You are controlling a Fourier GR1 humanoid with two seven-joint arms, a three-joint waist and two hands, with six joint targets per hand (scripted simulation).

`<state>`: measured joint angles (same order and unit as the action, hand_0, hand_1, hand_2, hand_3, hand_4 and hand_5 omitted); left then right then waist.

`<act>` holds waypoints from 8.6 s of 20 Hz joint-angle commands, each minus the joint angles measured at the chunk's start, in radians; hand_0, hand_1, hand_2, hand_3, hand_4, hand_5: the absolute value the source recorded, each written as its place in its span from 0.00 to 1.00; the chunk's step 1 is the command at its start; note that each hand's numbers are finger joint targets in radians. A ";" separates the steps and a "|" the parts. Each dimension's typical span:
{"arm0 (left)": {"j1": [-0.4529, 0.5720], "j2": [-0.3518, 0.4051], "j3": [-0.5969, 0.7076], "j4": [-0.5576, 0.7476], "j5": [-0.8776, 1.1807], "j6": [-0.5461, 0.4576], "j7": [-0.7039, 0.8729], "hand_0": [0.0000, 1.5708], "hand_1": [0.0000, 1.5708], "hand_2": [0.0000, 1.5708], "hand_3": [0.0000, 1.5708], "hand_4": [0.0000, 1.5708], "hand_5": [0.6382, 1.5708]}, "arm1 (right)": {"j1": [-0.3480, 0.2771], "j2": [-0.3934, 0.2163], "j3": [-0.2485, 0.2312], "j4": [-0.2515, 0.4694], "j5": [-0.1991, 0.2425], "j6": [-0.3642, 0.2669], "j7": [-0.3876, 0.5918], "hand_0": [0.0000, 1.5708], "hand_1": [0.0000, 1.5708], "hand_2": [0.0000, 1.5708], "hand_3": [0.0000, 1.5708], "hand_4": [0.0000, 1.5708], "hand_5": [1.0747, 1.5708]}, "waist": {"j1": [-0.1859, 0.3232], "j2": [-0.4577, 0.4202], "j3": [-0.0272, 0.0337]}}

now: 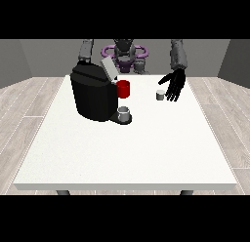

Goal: Insert the coffee pod into the coffee machine and close the lid

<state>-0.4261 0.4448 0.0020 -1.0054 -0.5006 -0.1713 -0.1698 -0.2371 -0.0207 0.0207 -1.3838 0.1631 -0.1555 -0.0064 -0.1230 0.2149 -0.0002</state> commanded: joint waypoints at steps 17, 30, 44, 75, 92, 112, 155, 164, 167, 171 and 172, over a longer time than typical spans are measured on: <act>-0.090 -0.034 -0.162 0.231 -0.371 0.136 -0.006 0.48 0.48 0.59 0.49 0.22 1.00 | -0.040 0.015 -0.022 0.130 -0.028 0.003 -0.033 0.00 0.00 0.00 0.00 0.00 1.00 | -0.010 -0.031 0.0002; -0.182 -0.077 -0.069 0.311 -0.343 0.122 -0.139 0.87 0.87 0.87 0.83 0.31 1.00 | -0.020 -0.015 0.000 0.164 0.044 -0.018 0.017 0.00 0.00 0.00 0.00 0.00 1.00 | -0.009 -0.084 -0.0003; -0.373 -0.139 -0.063 0.163 -0.272 -0.247 0.013 0.89 0.89 0.89 0.85 0.38 1.00 | 0.019 0.011 -0.046 0.295 0.029 -0.066 -0.064 0.00 0.00 0.00 0.00 0.00 1.00 | 0.035 -0.234 0.0008; -0.747 0.031 0.149 0.304 -0.227 -0.268 0.059 0.78 0.78 0.82 0.79 0.31 1.00 | -0.166 -0.067 -0.069 0.098 -0.019 0.007 -0.012 0.00 0.00 0.00 0.00 0.00 1.00 | -0.194 0.053 0.0000; -0.833 -0.033 0.129 0.343 -0.251 -0.256 0.106 0.76 0.76 0.79 0.76 0.27 1.00 | -0.247 -0.058 -0.087 0.145 -0.003 -0.036 0.018 0.00 0.00 0.00 0.00 0.00 1.00 | -0.173 0.095 0.0005; -0.830 0.024 0.101 0.350 -0.322 -0.160 0.032 0.78 0.78 0.79 0.74 0.00 1.00 | -0.218 -0.065 -0.081 0.125 0.005 -0.037 -0.013 0.00 0.00 0.00 0.00 0.00 1.00 | -0.192 0.121 0.0005; -0.864 0.155 0.121 0.408 -0.425 0.015 -0.147 0.00 0.00 0.33 0.28 0.00 1.00 | -0.280 -0.065 -0.053 0.040 0.023 -0.030 0.068 0.00 0.00 0.00 0.00 0.08 1.00 | -0.234 0.198 0.0001; -0.766 0.039 0.106 0.416 -0.399 -0.070 -0.085 0.00 0.00 0.00 0.04 0.00 1.00 | -0.135 -0.022 -0.033 0.101 0.037 -0.053 0.038 0.00 0.00 0.00 0.00 0.00 1.00 | -0.142 0.005 0.0003; -0.700 -0.024 0.093 0.385 -0.390 -0.061 -0.076 0.00 0.00 0.00 0.00 0.00 1.00 | -0.073 -0.037 -0.067 0.151 0.006 -0.034 -0.043 0.00 0.00 0.00 0.00 0.00 1.00 | -0.086 -0.046 0.0008; -0.615 -0.094 0.124 0.366 -0.332 -0.062 -0.081 0.00 0.00 0.18 0.00 0.00 1.00 | 0.020 -0.042 -0.073 0.164 -0.007 -0.020 -0.066 0.00 0.00 0.00 0.00 0.00 1.00 | -0.045 -0.157 0.0006; -0.643 -0.115 0.192 0.367 -0.253 -0.076 -0.103 0.00 0.00 0.08 0.00 0.00 1.00 | -0.017 -0.051 -0.082 0.159 -0.009 -0.019 -0.039 0.00 0.00 0.00 0.00 0.00 1.00 | -0.033 -0.161 0.0000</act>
<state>-1.0983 0.3948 0.1160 -0.6281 -0.8556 -0.2353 -0.2650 -0.2899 -0.0554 -0.0431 -1.2391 0.1709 -0.1912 -0.0250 -0.1937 0.1206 0.0005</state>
